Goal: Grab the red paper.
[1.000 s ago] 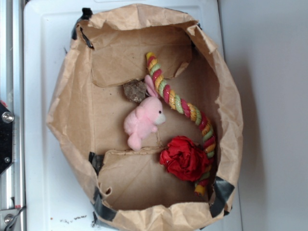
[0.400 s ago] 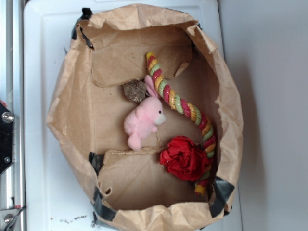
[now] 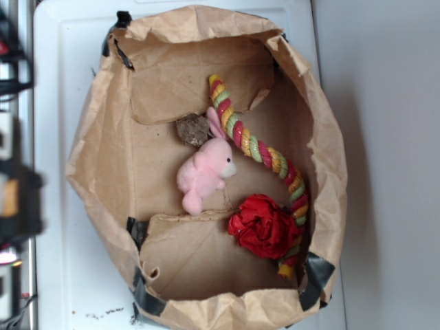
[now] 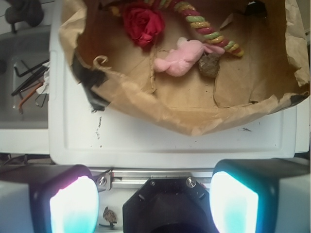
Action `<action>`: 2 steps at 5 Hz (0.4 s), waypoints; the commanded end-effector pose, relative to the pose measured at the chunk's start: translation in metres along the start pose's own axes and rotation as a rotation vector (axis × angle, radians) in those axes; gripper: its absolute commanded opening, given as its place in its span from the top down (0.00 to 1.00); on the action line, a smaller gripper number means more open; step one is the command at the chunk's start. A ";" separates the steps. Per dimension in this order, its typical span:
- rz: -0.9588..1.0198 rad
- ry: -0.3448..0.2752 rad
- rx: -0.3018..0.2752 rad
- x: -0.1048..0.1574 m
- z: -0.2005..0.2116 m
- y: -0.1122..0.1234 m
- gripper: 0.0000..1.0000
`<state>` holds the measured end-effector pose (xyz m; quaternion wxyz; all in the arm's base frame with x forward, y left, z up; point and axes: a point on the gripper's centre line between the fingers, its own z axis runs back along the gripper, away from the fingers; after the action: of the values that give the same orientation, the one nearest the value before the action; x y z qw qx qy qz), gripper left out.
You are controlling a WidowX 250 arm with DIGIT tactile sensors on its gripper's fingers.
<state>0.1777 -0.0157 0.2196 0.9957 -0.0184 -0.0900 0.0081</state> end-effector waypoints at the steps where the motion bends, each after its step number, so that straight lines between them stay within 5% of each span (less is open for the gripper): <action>1: 0.016 -0.044 0.000 0.032 0.002 0.011 0.00; 2: 0.015 -0.060 -0.014 0.045 -0.010 0.020 0.00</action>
<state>0.2205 0.0001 0.2062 0.9946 -0.0304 -0.0985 0.0113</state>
